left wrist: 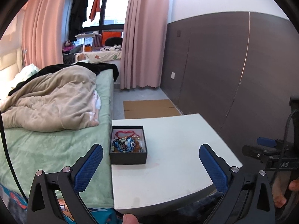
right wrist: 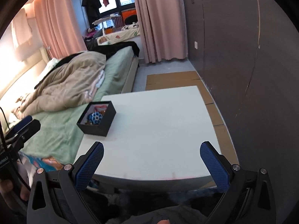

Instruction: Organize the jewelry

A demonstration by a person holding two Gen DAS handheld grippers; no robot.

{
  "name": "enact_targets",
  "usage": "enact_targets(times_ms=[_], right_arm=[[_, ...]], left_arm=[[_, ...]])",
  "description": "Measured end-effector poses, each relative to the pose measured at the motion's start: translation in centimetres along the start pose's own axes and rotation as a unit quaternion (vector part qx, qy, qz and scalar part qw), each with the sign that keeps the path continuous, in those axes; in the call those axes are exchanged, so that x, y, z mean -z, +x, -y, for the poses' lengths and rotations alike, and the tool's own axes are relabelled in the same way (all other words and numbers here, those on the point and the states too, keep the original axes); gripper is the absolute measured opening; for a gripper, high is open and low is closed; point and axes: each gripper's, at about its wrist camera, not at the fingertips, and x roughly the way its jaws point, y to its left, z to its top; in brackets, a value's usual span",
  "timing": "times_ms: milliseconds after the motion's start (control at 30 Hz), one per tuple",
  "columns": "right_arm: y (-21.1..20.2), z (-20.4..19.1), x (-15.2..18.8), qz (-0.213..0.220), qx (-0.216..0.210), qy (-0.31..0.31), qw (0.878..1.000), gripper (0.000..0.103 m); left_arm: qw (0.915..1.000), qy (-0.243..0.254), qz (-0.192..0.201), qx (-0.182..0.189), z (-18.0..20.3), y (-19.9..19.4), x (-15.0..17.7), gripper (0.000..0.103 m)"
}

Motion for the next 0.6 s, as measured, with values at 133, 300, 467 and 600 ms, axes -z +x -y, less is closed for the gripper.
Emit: enact_targets(times_ms=[133, 300, 467, 600], right_arm=[[-0.33, 0.14, 0.06, 0.013, -0.005, 0.001, 1.000, 0.103], [-0.24, 0.03, 0.16, 0.014, -0.008, -0.004, 1.000, 0.103], [-0.53, 0.10, 0.34, 0.022, -0.016, -0.003, 1.000, 0.103], [-0.55, 0.20, 0.46, 0.021, -0.013, -0.001, 1.000, 0.103]], left_arm=[[1.0000, -0.003, 0.001, -0.004, -0.33, -0.12, 0.10, 0.102], [0.9999, 0.001, 0.000, -0.016, -0.32, 0.14, 0.20, 0.102], [0.9995, 0.011, -0.003, -0.030, 0.07, 0.44, 0.28, 0.102], [0.9991, 0.023, 0.003, -0.035, 0.57, 0.22, 0.46, 0.102]])
